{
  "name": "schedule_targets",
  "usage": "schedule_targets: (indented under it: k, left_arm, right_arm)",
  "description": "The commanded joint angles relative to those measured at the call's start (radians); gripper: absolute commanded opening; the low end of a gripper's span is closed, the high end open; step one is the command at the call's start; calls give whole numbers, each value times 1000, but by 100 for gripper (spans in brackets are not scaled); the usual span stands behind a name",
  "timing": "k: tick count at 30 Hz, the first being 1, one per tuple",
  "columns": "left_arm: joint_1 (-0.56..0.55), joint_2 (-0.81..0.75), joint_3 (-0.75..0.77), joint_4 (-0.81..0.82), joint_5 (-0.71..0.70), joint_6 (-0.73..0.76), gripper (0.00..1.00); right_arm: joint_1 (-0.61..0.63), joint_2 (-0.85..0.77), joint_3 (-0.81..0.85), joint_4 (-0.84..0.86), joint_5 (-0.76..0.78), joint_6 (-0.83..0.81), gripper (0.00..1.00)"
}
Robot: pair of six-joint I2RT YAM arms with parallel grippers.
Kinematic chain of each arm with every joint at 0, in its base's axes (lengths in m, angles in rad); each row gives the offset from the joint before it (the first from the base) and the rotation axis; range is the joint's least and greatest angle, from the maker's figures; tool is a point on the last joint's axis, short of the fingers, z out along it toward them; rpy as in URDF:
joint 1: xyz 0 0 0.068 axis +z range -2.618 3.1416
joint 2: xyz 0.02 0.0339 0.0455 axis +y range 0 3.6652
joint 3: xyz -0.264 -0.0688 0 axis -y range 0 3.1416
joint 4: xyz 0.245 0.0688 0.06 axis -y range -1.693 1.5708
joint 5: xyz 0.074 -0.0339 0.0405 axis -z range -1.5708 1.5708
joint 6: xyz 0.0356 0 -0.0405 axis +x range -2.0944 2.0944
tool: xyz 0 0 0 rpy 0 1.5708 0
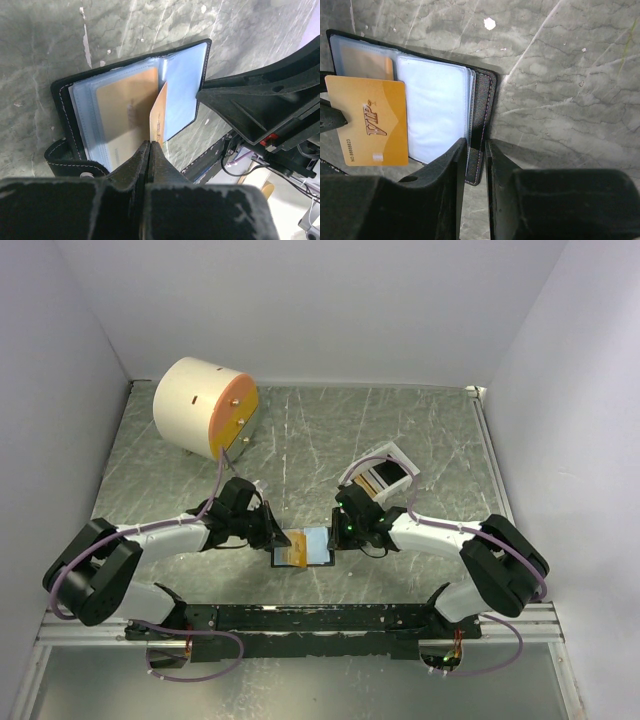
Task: Put the credit cards into the card holder
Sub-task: Insert the credit card into the card holder.
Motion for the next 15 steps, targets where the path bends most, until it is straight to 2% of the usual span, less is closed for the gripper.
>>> schedule_targets:
  k: [1, 15]
  left_arm:
    - [7, 15, -13, 18, -20, -6, 7]
    - [7, 63, 25, 4, -87, 70, 7]
  right_arm:
    - [13, 5, -27, -33, 12, -2, 21]
    - [14, 11, -26, -29, 5, -4, 21]
